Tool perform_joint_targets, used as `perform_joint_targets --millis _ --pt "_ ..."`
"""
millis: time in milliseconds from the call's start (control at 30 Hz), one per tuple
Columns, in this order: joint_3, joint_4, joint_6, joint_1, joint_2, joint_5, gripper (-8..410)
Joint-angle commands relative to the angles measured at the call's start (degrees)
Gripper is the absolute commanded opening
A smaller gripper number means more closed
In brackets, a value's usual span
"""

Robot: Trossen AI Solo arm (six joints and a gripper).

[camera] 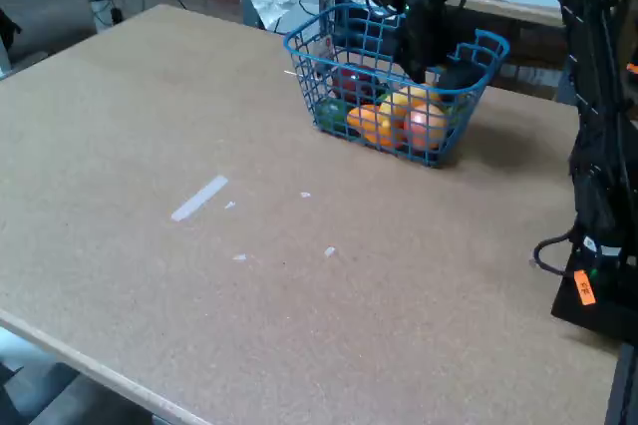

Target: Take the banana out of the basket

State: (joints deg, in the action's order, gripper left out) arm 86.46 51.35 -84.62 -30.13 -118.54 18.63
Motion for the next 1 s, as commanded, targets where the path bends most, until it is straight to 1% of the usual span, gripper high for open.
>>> perform_joint_targets --millis 0,100,267,333,400,467,833,967 --pt "0.02 -1.25 3.87 -0.11 0.04 0.42 281" --pt "0.04 -1.2 3.85 -0.15 0.04 0.39 225" --pt "0.02 -1.16 3.69 -0.15 0.07 0.31 109" --pt "0.04 -1.16 3.67 -0.15 0.07 0.31 76" --pt "0.02 -1.16 3.67 -0.15 0.07 0.22 55" --pt "0.02 -1.22 3.67 -0.15 0.07 0.17 47" --pt "0.02 -1.07 3.28 -0.15 0.07 0.24 48" --pt "0.04 -2.99 3.43 -0.15 0.07 0.26 48"
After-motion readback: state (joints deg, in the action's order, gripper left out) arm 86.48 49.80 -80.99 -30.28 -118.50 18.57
